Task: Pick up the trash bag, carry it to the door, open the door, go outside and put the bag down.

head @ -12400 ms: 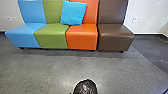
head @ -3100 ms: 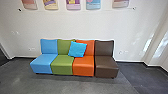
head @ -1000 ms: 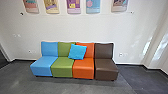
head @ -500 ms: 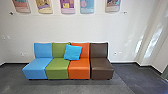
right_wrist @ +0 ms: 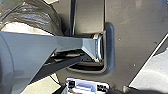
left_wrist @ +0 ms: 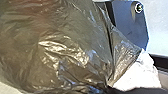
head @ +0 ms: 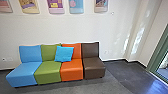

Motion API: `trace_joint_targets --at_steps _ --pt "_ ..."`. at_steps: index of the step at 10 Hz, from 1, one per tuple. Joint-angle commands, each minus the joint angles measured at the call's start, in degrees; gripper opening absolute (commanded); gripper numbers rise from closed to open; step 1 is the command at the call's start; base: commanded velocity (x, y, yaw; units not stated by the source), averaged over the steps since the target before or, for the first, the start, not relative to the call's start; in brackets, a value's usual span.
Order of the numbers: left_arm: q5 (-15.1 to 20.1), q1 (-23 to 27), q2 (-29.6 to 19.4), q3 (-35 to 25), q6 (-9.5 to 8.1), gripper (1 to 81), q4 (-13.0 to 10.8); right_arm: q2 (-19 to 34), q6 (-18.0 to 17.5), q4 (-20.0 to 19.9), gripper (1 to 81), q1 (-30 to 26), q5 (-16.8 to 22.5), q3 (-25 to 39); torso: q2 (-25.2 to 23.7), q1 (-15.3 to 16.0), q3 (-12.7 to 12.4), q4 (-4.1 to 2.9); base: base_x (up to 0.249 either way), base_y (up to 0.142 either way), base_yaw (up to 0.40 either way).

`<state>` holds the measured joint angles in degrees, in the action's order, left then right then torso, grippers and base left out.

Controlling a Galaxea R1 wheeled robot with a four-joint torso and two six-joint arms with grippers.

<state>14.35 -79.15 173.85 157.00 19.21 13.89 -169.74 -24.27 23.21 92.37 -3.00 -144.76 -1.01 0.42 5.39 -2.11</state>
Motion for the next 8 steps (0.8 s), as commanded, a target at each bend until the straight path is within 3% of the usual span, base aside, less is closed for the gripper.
trace_joint_targets --at_steps 1,8 --pt "4.5 2.9 0.3 0.0 0.12 1.0 -0.3 -0.2 0.2 0.7 81.1 -1.4 3.0 0.4 0.0 0.0 0.0 0.00 0.000 0.000 -0.276" --pt "4.5 3.0 0.3 0.0 0.12 1.0 -0.3 -0.3 0.2 0.5 81.1 -1.3 3.0 0.3 0.0 0.0 0.0 0.00 0.000 0.000 -0.290"
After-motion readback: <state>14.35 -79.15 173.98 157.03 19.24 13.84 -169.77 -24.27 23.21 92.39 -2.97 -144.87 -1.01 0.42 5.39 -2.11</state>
